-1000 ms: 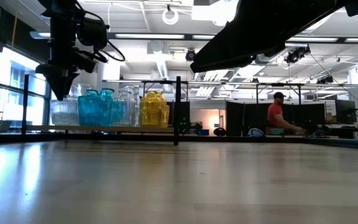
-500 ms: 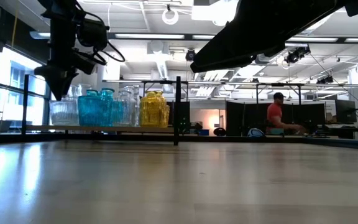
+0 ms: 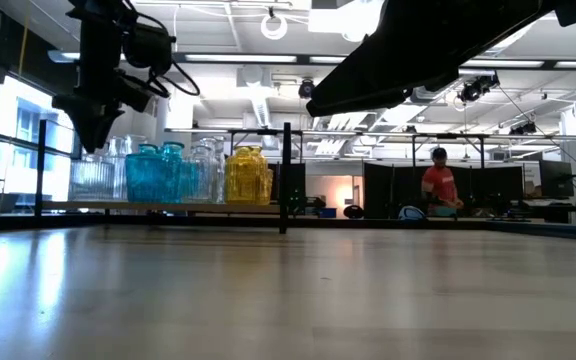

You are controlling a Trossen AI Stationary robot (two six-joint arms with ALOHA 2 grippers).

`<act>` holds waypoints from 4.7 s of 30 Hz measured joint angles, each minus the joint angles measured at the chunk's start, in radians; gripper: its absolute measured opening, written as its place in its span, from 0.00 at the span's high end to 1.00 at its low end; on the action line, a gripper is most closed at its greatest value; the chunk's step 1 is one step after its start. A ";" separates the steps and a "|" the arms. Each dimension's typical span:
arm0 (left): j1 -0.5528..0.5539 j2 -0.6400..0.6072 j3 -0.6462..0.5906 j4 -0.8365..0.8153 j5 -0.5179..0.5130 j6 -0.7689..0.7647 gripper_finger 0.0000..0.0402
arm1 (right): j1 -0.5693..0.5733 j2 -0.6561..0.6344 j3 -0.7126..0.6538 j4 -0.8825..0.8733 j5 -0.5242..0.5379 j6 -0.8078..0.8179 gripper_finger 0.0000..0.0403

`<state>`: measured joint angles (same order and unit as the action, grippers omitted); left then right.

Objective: Sort vases onto shelf
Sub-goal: Put the transparent vase on the shelf aligned with the other transparent vase, then return to Home Position

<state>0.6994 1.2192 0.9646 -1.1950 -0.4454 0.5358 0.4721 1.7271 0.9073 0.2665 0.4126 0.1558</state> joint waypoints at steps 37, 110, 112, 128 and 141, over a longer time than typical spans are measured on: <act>-0.069 -0.014 -0.121 -0.045 -0.080 -0.455 0.99 | 0.000 0.000 0.000 0.000 0.000 0.000 0.66; -0.237 -0.381 -0.445 0.581 -0.239 -1.047 1.00 | 0.051 -0.082 0.000 -0.084 0.137 -0.128 1.00; -0.237 -0.381 -0.445 0.581 -0.239 -1.047 1.00 | 0.051 -0.082 0.000 -0.086 0.137 -0.128 1.00; -0.359 -0.506 -0.444 0.543 -0.241 -1.063 1.00 | 0.053 -0.082 0.000 -0.124 0.129 -0.107 1.00; -0.848 -0.566 -0.444 0.780 -0.407 -0.957 1.00 | 0.021 -0.123 -0.174 0.116 0.085 -0.180 1.00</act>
<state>-0.1489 0.6530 0.5205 -0.4154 -0.8521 -0.4208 0.4935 1.6041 0.7334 0.3824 0.4975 -0.0238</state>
